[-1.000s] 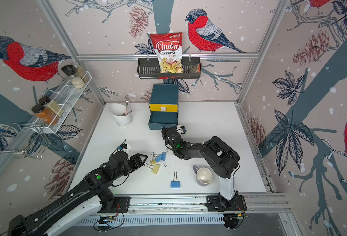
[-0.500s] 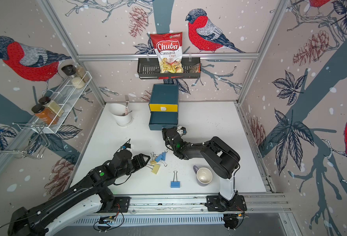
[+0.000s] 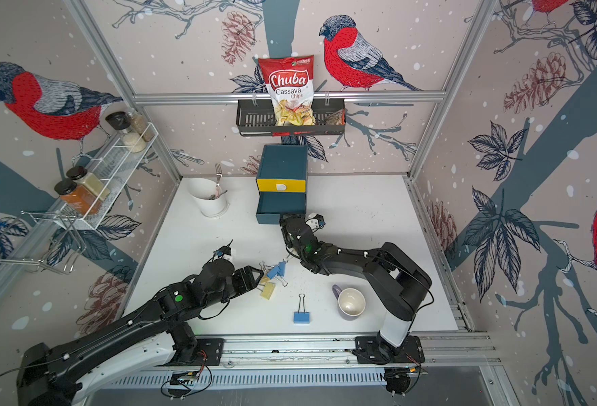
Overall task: Put the binder clips in the drawer according to color
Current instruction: Pick up the binder clip at the center of the board.
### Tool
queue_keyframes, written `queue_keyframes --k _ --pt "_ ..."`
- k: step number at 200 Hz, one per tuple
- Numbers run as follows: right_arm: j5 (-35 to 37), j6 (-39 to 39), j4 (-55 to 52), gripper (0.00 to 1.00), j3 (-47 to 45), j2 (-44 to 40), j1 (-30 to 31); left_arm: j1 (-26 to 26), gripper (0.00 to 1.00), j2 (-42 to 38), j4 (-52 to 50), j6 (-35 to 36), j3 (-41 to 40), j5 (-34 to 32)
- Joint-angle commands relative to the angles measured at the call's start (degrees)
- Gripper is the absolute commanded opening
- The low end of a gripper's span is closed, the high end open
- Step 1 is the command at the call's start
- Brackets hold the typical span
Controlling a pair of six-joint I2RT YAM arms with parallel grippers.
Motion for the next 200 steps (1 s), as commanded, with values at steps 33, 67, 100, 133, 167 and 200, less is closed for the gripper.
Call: queue_keyframes --k 33,67,100,133,167,200 --pt "7.70 -22.92 -35.17 0.77 4.75 -15.01 -4.66 -13.85 0.79 10.19 -6.29 -7.53 5.35 -4.46" --pt "6.26 -36.02 -46.17 0.84 3.87 -24.48 -11.36 -24.13 0.82 22.69 -8.85 -12.61 11.39 -3.73" --pt "6.06 -43.79 -52.98 0.86 4.10 -32.26 -14.71 -29.53 0.85 35.45 -10.33 -12.13 19.15 -2.87" --pt "4.42 -47.09 -55.97 0.86 5.04 -34.80 -15.76 -29.94 0.88 43.46 -10.45 -11.31 23.82 -3.41" --pt "3.46 -46.75 -55.37 0.86 3.73 -36.52 -15.92 -29.93 0.88 49.60 -12.66 -9.54 29.39 -4.10" --pt "3.18 -46.62 -54.93 0.86 3.59 -37.13 -16.15 -30.12 0.88 54.31 -15.16 -8.52 32.64 -4.06"
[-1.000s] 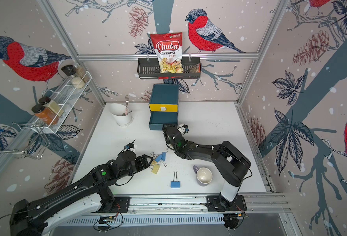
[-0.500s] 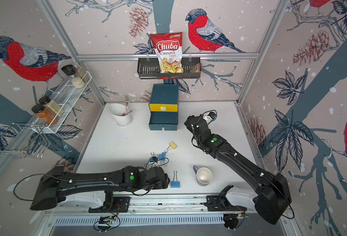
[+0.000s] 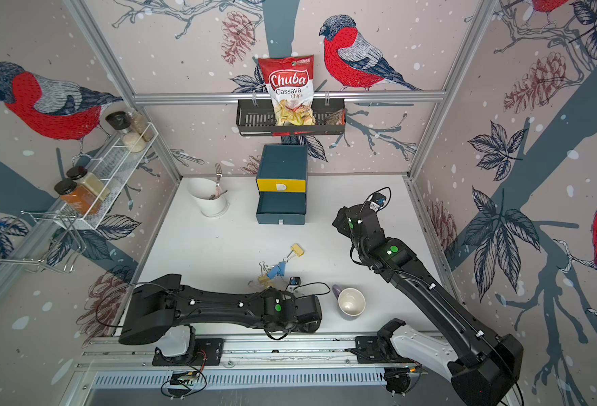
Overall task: Put the binder clips in the drawer according to color
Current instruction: Pick up the binder clip at the center of the board.
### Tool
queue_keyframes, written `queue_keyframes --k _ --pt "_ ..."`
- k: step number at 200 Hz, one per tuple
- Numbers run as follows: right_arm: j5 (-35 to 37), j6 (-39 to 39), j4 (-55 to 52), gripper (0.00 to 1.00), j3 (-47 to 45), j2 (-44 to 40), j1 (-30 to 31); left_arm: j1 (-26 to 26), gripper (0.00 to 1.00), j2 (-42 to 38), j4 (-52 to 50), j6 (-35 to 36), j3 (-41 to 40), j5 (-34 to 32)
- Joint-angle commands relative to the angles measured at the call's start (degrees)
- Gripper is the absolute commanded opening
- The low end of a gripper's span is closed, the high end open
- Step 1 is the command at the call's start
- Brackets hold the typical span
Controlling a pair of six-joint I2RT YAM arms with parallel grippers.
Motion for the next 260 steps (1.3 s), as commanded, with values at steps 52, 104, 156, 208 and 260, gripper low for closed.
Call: queue_keyframes --k 52,104,156,208,260 --pt "-1.10 -0.50 1.12 0.86 -1.18 -2.24 -0.83 -0.27 0.82 5.19 -2.53 1.05 1.66 -2.07" --pt "-1.45 -0.25 1.54 0.86 -1.84 -3.15 -1.14 -0.14 0.54 7.58 -0.96 2.21 3.16 -2.78" --pt "-2.39 -0.22 2.38 0.85 -3.09 -4.30 -1.62 1.41 0.31 4.33 -2.06 2.66 3.49 -5.95" --pt "-6.96 -2.79 6.13 0.82 -3.53 -4.63 -2.14 13.18 0.31 -5.90 -3.88 13.27 9.13 -8.55" --pt "-14.75 -7.75 10.82 0.75 -5.29 -3.37 0.20 32.12 0.32 -5.79 -4.66 28.00 22.12 -3.64"
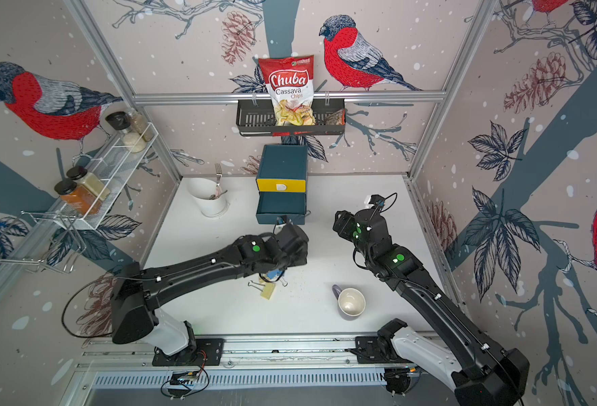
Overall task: Put the binder clips in the drawer according to color
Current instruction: Pick up the binder clip at the center of the board, then place the binder clip in the drawer.
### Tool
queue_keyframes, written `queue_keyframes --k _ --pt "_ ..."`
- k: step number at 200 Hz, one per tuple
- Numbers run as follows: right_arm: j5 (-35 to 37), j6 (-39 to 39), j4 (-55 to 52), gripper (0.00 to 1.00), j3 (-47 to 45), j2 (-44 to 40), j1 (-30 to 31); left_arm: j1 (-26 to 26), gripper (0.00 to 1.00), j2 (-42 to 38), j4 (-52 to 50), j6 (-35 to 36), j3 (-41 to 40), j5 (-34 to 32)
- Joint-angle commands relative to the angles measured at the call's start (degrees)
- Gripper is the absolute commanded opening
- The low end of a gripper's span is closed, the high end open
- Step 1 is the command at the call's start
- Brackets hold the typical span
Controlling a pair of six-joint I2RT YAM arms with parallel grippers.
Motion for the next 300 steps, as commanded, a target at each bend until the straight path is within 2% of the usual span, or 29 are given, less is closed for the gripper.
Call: queue_keyframes --k 1,22,55,92,133,174,231,300 --pt "-3.98 -3.26 3.49 0.75 -0.50 0.66 1.57 6.93 0.32 1.66 -1.54 9.85 4.95 2.65" --pt "-3.32 -3.07 2.77 0.74 -1.02 1.80 3.45 12.43 0.32 6.69 -3.38 14.06 13.02 4.62" --pt "-1.44 -1.63 3.46 0.73 -2.47 2.34 7.11 18.11 0.32 14.34 -6.50 16.87 22.17 7.56" --pt "-0.66 -1.39 4.37 0.74 -2.61 4.72 10.11 20.62 0.33 20.01 -6.95 18.97 26.23 7.13" --pt "-0.54 -0.90 4.88 0.73 -2.05 9.12 13.88 21.07 0.34 24.24 -9.21 19.84 30.81 5.79" --pt "0.05 -0.60 5.26 0.74 -2.45 10.66 15.22 21.03 0.37 24.88 -10.81 19.54 31.20 4.81" --pt "-1.51 -3.28 7.28 0.74 -3.88 12.94 16.25 21.03 0.56 23.14 -9.95 18.24 28.75 5.65" --pt "-3.44 -7.98 9.62 0.74 -3.66 16.32 16.37 21.03 0.59 22.66 -10.87 18.60 29.25 6.22"
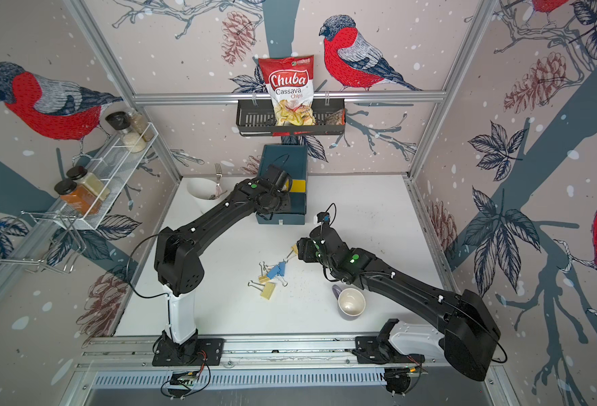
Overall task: Put the binder clips in the drawer according to color
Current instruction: Place the binder clip in the drawer, then pick up the binder clip at the center of the board.
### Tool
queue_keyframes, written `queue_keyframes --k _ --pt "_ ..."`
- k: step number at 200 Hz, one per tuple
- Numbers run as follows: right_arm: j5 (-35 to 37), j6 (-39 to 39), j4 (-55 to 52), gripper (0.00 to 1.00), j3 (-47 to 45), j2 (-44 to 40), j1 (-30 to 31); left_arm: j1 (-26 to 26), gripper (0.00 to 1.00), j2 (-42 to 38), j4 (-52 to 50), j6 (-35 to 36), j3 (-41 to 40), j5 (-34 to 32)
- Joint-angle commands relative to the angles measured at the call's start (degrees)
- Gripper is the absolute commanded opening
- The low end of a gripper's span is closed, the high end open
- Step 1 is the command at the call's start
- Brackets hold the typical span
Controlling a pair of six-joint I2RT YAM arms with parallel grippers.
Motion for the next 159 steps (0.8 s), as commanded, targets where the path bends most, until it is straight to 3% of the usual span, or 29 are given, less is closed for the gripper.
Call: queue_keyframes --k 1,75,104,137,159 --pt "-0.90 -2.35 2.17 0.74 0.55 1.59 -0.04 0.11 0.59 -0.38 -1.34 0.09 0.38 0.69" --pt "-1.90 -3.17 4.15 0.75 2.28 7.06 0.71 0.17 0.70 -0.35 -0.69 -0.10 -1.24 0.05" --pt "-2.02 -3.64 4.98 0.75 2.58 8.60 1.54 0.11 0.70 -1.53 -0.84 -0.24 -0.40 -0.77" --pt "-2.83 -8.77 7.64 0.74 4.41 11.10 4.19 0.20 0.70 -8.24 0.07 -1.99 -3.23 -4.18" --pt "-3.19 -14.36 6.40 0.74 8.34 16.10 6.54 0.84 0.71 -15.57 2.13 -3.79 -9.57 -5.19"
